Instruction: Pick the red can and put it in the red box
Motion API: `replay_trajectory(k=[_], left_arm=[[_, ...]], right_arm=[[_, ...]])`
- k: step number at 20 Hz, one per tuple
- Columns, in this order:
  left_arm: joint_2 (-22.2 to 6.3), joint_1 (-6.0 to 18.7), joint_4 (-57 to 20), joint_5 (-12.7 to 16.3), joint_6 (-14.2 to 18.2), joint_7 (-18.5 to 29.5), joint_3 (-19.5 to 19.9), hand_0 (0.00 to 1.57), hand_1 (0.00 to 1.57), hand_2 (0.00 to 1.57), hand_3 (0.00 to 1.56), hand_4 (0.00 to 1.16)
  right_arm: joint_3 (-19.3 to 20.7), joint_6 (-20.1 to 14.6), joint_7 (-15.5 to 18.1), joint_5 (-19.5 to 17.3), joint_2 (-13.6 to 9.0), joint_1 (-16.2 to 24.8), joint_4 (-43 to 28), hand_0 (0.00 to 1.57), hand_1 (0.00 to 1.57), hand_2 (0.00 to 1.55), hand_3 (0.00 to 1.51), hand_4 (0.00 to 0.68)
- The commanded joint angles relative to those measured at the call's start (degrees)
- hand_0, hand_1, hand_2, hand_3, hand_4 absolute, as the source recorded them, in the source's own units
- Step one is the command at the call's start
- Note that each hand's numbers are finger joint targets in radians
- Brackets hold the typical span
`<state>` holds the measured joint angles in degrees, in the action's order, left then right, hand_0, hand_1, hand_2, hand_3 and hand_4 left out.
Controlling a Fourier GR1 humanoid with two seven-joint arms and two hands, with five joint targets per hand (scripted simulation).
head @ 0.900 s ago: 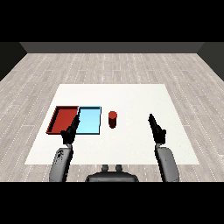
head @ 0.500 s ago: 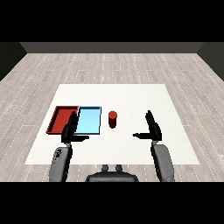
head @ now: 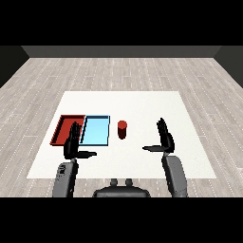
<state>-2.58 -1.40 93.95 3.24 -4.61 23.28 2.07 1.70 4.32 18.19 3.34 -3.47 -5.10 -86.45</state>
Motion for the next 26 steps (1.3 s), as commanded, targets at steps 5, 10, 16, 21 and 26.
replay_trajectory(k=[5, 10, 16, 21, 26], left_arm=[[1.1, 0.9, 2.1, 0.2, 1.0, -1.6, -0.9, 0.0, 0.0, 0.0, 0.0, 0.0], [-0.2, -1.1, 0.3, 1.5, -1.7, 2.8, 0.7, 0.0, 0.0, 0.0, 0.0, 0.0], [0.6, -0.1, -0.4, 1.5, -0.8, 2.0, 0.4, 0.0, 0.0, 0.0, 0.0, 0.0], [-0.5, -1.1, 1.0, 3.5, -2.2, 2.1, 2.0, 0.0, 0.0, 0.0, 0.0, 0.0], [1.1, 4.2, 0.4, 2.0, 1.6, -1.1, 1.0, 0.0, 0.0, 0.0, 0.0, 0.0]], right_arm=[[2.0, 2.1, 3.6, 1.0, -0.8, -2.2, 4.1, 0.0, 0.0, 0.0, 0.0, 0.0], [-0.4, -0.3, 1.5, -1.2, 1.1, -1.4, 3.3, 0.0, 0.0, 0.0, 0.0, 0.0], [-0.3, -1.0, -1.9, -1.1, 1.2, -5.6, 5.7, 0.0, 0.0, 0.0, 0.0, 0.0], [-1.5, -2.5, -0.4, -0.7, 3.4, -6.3, 7.7, 0.0, 0.0, 0.0, 0.0, 0.0], [-3.0, -5.8, -0.3, 1.3, 3.4, -13.1, 15.9, 0.0, 0.0, 0.0, 0.0, 0.0]])
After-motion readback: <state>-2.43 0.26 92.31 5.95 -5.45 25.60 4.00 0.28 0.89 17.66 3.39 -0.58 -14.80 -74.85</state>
